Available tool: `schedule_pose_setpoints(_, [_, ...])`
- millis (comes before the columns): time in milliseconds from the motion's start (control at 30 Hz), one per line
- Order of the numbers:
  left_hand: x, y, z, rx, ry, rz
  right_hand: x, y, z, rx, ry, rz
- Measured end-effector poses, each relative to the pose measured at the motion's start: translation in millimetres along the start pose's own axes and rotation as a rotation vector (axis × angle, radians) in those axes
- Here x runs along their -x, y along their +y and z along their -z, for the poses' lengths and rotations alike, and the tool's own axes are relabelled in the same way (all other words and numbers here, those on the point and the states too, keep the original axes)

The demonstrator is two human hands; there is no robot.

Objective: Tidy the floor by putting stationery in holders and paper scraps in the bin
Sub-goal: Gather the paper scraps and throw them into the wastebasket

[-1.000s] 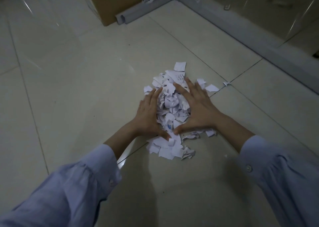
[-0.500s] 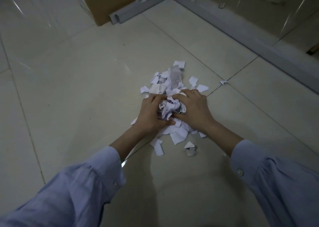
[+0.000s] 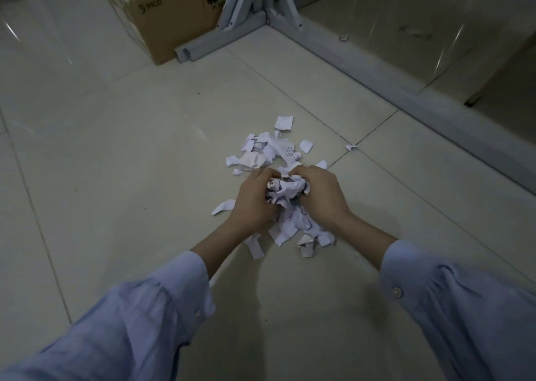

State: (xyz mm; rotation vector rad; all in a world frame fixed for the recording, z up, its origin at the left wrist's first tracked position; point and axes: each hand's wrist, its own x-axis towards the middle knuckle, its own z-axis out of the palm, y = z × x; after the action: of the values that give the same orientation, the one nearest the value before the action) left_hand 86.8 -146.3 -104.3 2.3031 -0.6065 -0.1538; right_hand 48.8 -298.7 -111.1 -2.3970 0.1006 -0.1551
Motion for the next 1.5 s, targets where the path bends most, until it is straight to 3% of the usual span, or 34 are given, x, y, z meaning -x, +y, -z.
schedule_pose_setpoints(200, [-3.7, 32.3, 6.4, 0.027, 0.031, -0.085, 12.0, -14.6, 36.9, -0.100, 0.104, -0.052])
schedule_pose_setpoints(833, [7.9, 180.9, 19.5, 0.094, 0.064, -0.374, 85.0, -53.7, 183.7, 0.015, 0.385, -0.109])
schedule_pose_setpoints(1500, [93.7, 439.5, -31.7, 0.245, -0.069, -0.851, 289.9, -55.2, 384.5, 0.252, 0.814, -0.309])
